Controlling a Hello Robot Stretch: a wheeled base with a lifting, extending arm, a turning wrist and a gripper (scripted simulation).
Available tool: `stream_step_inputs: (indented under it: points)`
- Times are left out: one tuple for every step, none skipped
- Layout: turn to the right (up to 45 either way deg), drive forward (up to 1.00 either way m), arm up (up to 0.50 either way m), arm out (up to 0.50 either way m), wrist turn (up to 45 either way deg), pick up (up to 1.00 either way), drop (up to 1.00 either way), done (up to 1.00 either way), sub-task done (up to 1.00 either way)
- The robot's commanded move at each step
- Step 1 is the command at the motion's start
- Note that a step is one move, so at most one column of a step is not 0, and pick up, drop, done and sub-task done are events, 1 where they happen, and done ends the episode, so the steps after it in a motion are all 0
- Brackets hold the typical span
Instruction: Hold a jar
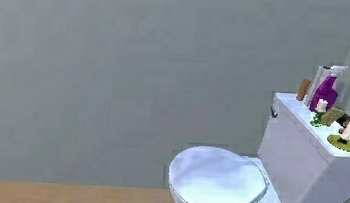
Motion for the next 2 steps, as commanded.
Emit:
stream_step_inputs:
  points:
    - [0.0,0.0,-0.14,0.0,0.0,0.0,0.0,0.0,0.0]
    - [0.0,0.0,0.0,0.0,0.0,1.0,0.0,0.0,0.0]
